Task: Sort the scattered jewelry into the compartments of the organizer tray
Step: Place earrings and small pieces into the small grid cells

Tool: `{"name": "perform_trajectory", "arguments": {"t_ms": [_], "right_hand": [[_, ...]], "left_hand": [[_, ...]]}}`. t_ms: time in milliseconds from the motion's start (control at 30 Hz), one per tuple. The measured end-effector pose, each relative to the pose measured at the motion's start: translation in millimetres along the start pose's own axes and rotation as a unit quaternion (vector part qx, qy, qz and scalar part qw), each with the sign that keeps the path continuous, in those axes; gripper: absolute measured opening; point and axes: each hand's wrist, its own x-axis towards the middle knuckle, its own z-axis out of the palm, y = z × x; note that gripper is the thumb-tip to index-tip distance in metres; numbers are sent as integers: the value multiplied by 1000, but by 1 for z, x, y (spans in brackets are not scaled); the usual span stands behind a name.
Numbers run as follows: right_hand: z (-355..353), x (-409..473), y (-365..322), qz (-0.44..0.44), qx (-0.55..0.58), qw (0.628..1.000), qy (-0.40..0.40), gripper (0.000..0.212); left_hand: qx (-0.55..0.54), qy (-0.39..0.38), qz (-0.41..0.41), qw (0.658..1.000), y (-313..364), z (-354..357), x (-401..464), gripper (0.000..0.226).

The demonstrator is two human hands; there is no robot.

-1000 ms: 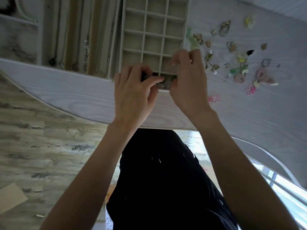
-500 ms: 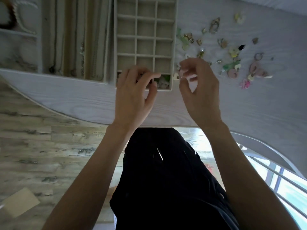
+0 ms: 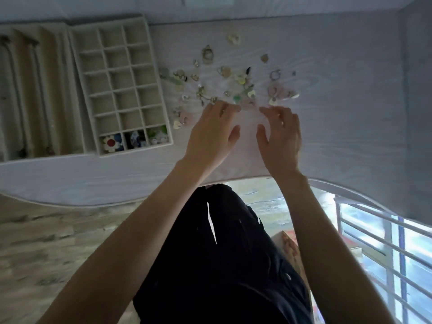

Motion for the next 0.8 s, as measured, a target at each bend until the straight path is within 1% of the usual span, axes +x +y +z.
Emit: {"name": "perform_trajectory", "arguments": {"t_ms": [100, 200, 267, 333, 400, 467, 567, 633, 733, 800], "right_hand": [[2, 22, 9, -45, 0, 999, 1, 31], [8, 41, 14, -103, -19, 994, -13, 28], [12, 47, 15, -129, -41, 991, -12, 23], [13, 52, 16, -136, -56, 989, -23, 13], [12, 55, 19, -127, -33, 990, -43, 13], [10, 57, 21, -122, -13, 990, -65, 19], [8, 61, 25, -130, -28, 988, -73, 23], [7, 66, 26, -133, -34, 988, -71, 21], [9, 74, 28, -110, -11, 990, -89, 12], [5, 78, 28, -91, 25, 993, -66, 13]], "left_hand": [[66, 31, 11, 997, 1, 10, 20, 25], [135, 25, 28, 990, 3, 20, 38, 20], [187, 32, 16, 982, 3, 24, 43, 16], [228, 42, 16, 973, 6, 25, 47, 12], [249, 51, 22, 967, 10, 24, 51, 21], [258, 60, 36, 964, 11, 23, 55, 27], [260, 73, 64, 961, 8, 24, 58, 22], [255, 92, 77, 959, 5, 26, 59, 18], [239, 129, 96, 958, 2, 27, 59, 17], [204, 168, 100, 959, 5, 24, 60, 17]]}}
